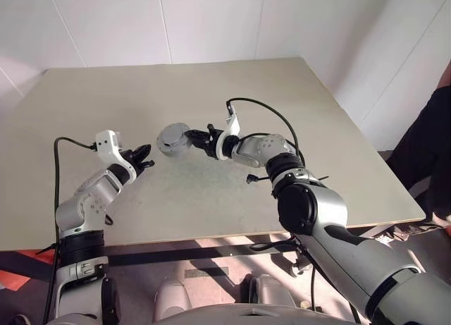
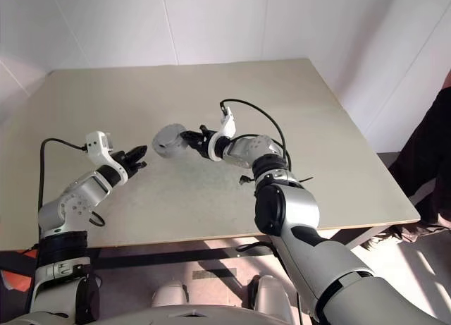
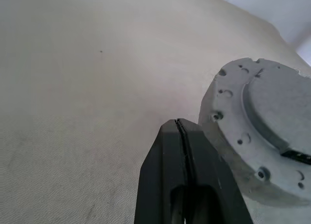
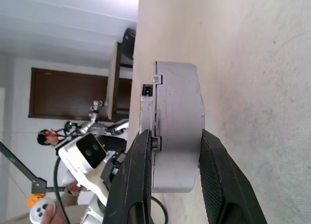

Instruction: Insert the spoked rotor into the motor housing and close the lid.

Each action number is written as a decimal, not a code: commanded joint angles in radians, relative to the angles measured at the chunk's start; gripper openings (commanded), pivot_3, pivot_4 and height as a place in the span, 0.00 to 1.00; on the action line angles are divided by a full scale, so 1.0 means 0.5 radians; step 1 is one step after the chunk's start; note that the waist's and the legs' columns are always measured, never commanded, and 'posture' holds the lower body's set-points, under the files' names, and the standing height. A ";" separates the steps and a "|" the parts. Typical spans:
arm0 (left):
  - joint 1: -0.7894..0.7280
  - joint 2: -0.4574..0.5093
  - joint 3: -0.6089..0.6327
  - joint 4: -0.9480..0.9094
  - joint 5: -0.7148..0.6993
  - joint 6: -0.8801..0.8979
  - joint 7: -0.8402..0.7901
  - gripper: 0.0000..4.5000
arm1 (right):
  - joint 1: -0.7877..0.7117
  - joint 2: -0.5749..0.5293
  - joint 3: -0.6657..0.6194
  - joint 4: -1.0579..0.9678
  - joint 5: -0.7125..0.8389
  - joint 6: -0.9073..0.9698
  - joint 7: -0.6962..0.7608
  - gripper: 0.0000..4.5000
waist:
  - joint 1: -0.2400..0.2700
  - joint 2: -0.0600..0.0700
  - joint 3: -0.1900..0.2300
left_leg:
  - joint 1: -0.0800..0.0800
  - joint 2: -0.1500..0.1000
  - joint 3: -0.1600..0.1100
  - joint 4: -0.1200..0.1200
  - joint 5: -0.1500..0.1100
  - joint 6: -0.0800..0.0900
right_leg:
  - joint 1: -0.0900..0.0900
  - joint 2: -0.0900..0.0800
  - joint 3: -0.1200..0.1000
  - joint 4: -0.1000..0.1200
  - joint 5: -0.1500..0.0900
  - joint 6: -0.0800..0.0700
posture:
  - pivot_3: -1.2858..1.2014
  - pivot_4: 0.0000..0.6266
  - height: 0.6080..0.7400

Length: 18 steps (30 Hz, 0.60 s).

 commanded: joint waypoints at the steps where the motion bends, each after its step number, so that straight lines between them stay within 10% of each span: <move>1: -0.030 -0.011 0.094 -0.073 -0.153 0.008 -0.007 0.00 | -0.130 -0.012 -0.071 -0.026 0.128 -0.020 0.025 0.26 | 0.000 0.000 0.001 | 0.000 0.000 0.000 0.000 0.000 0.000 | 0.000 0.000 0.000 0.000 0.000 0.000 | 0.52 0.00 1.00; 6: 0.009 -0.016 0.196 -0.131 -0.410 0.084 -0.083 0.14 | -0.163 -0.031 -0.080 -0.025 0.149 -0.010 0.020 0.26 | 0.004 -0.001 0.001 | 0.000 0.001 0.000 0.003 0.000 0.000 | 0.000 0.000 0.000 0.002 0.000 0.000 | 0.52 0.00 1.00; 18: -0.006 -0.093 0.473 0.015 -1.011 0.314 0.085 1.00 | -0.284 -0.103 -0.096 -0.046 0.227 0.140 0.070 0.26 | 0.048 -0.001 0.002 | 0.000 0.002 0.000 0.005 0.000 0.000 | 0.000 0.001 0.000 0.004 0.000 0.000 | 0.52 0.00 1.00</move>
